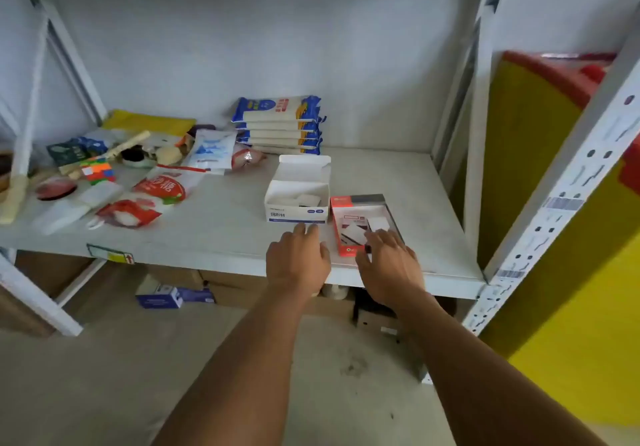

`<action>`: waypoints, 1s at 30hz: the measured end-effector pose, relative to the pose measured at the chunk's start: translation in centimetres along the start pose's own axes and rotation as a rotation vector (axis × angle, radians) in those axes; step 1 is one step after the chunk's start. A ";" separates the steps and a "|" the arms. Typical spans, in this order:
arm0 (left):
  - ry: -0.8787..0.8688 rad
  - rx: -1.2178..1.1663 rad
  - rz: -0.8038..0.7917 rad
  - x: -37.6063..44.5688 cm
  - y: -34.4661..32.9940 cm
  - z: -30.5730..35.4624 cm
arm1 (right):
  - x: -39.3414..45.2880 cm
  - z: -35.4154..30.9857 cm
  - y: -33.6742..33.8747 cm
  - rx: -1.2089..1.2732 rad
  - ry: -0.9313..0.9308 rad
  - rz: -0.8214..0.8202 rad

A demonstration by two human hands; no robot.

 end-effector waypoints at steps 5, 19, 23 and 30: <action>0.027 0.036 0.101 3.7 -0.9 -2.2 | 4.3 -3.0 0.5 0.019 0.087 0.153; -0.062 -0.011 0.048 8.4 -1.2 -7.1 | 9.3 -9.7 -1.1 -0.021 0.235 -0.002; -0.135 -0.123 0.019 7.5 -0.4 -7.4 | 8.8 -10.0 -1.1 -0.023 0.192 -0.034; -0.059 -0.349 0.221 5.7 1.2 -10.9 | 8.9 -10.2 -0.4 0.015 0.166 0.023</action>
Point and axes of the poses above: each hand's wrist, its own x-axis towards the middle knuckle, its own y-axis out of the back of the hand, z = x × y, the point moved 10 cm from there along x, towards the middle knuckle, and after that the axes turned 6 degrees about -y, right-handed, at the moved point
